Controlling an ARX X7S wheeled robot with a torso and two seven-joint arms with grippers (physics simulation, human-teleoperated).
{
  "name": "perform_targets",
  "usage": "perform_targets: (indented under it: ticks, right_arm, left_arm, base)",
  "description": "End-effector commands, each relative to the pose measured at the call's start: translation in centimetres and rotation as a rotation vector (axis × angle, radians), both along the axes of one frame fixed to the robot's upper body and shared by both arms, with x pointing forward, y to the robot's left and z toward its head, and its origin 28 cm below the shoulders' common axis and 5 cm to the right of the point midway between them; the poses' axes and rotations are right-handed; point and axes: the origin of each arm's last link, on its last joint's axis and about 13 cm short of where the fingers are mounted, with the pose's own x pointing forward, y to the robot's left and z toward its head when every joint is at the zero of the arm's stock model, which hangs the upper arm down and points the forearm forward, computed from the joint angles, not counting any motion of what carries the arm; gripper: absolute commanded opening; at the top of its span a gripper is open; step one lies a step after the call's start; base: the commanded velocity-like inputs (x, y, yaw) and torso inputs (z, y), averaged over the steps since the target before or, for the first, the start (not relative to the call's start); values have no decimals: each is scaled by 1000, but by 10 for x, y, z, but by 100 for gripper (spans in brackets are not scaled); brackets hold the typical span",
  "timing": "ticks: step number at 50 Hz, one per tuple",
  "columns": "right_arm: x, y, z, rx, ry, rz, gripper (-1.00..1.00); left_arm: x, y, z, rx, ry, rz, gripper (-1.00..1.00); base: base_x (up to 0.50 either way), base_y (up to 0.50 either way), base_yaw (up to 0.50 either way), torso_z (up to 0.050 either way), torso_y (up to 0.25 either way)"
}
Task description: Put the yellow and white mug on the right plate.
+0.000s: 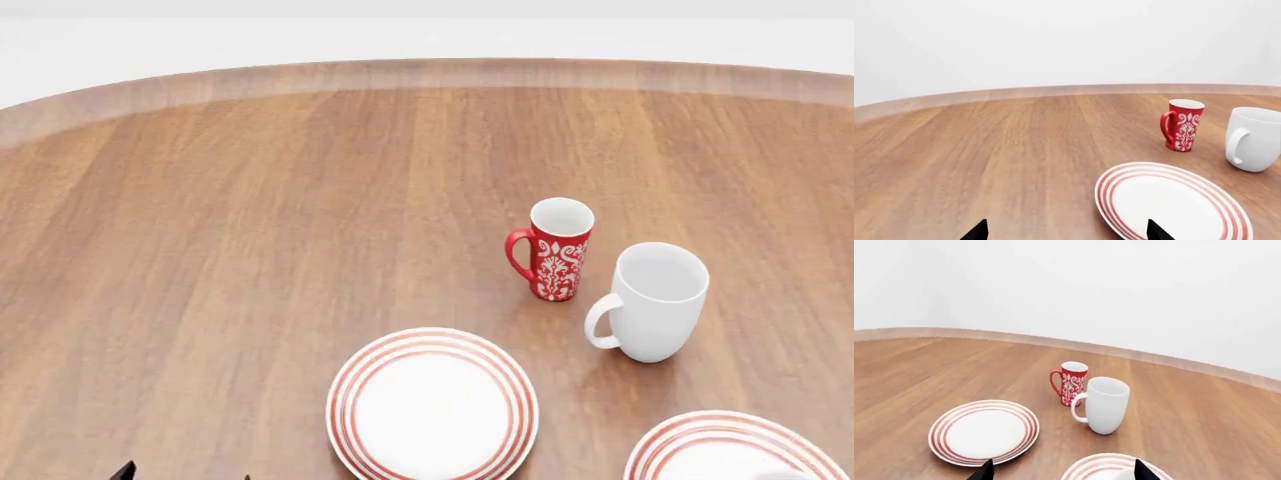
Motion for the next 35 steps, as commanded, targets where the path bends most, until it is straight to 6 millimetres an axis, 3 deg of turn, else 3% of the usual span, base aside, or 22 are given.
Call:
perform_targets:
  ticks: [1, 12, 35]
  right_arm:
    - [-1, 12, 11, -63, -30, 61, 100]
    - [0, 21, 14, -96, -37, 116, 100]
    - [17, 45, 1, -127, 3, 285, 100]
  left_arm:
    - [0, 0, 1, -1, -4, 0, 100]
    - [0, 0, 1, -2, -3, 0, 100]
    - [0, 0, -1, -1, 0, -3, 100]
  base:
    - [0, 0, 0, 0, 0]
    - [0, 0, 0, 0, 0]
    - [0, 0, 0, 0, 0]
